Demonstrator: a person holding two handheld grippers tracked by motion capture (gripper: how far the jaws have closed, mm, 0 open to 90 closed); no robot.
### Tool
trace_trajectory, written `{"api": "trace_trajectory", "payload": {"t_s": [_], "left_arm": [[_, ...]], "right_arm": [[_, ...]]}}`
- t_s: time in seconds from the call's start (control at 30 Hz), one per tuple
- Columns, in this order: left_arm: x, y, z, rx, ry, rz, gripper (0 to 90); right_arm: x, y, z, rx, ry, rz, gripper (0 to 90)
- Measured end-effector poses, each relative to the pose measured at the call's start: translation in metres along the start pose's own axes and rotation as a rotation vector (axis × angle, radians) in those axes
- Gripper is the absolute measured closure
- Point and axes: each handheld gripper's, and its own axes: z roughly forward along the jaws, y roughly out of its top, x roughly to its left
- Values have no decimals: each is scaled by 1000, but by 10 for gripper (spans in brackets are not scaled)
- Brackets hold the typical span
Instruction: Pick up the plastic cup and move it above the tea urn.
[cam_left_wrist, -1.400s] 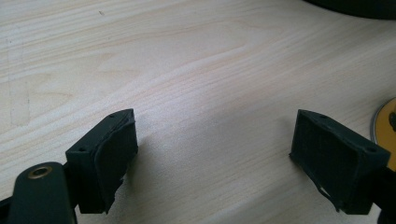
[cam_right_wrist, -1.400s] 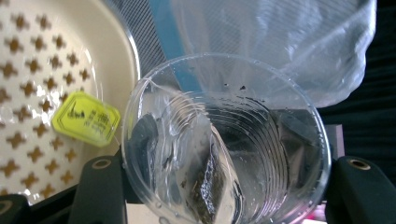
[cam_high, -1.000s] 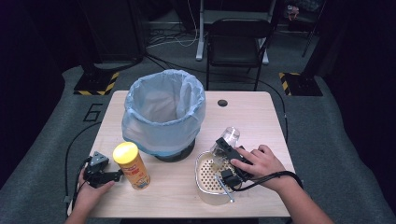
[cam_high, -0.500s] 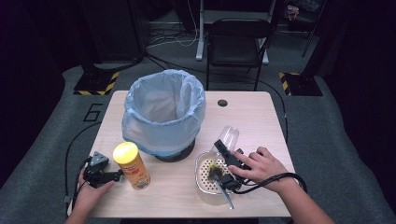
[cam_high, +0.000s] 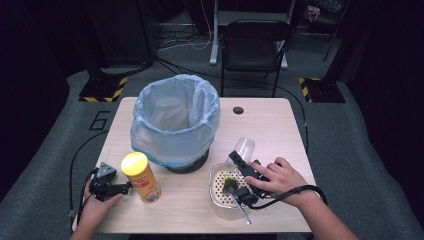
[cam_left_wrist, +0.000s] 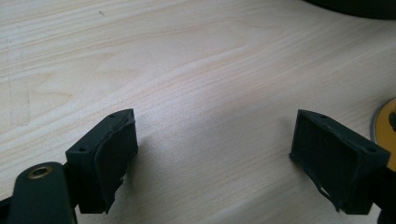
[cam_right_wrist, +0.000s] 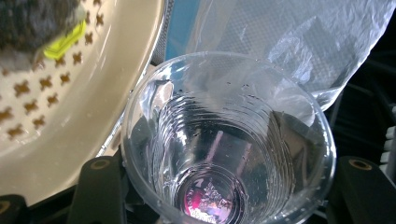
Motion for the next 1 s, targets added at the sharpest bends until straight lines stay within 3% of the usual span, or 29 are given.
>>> {"api": "trace_trajectory", "payload": {"t_s": [0.1, 0.2, 0.27, 0.33, 0.43, 0.53, 0.73, 0.77, 0.87, 1.0], "left_arm": [[0, 0, 0, 0, 0, 0, 143], [0, 0, 0, 0, 1, 0, 143], [0, 0, 0, 0, 0, -1, 143], [0, 0, 0, 0, 1, -1, 143], [0, 0, 0, 0, 1, 0, 143], [0, 0, 0, 0, 1, 0, 143], [0, 0, 0, 0, 0, 0, 143], [0, 0, 0, 0, 0, -1, 143], [0, 0, 0, 0, 0, -1, 143], [0, 0, 0, 0, 0, 0, 143]], "right_arm": [[-6, -3, 0, -20, 27, 63, 368], [-10, -4, -1, -38, 40, 68, 367], [-10, -5, -2, -46, 52, 98, 367], [-15, -7, -1, -73, 103, 163, 366], [-21, -13, 0, -99, 140, 271, 366], [-27, -19, 2, -124, 153, 339, 365], [-37, -31, 9, -174, 232, 498, 365], [-39, -35, 11, -184, 267, 537, 365], [-45, -42, 15, -215, 314, 612, 364], [-50, -50, 20, -248, 352, 707, 364]]}}
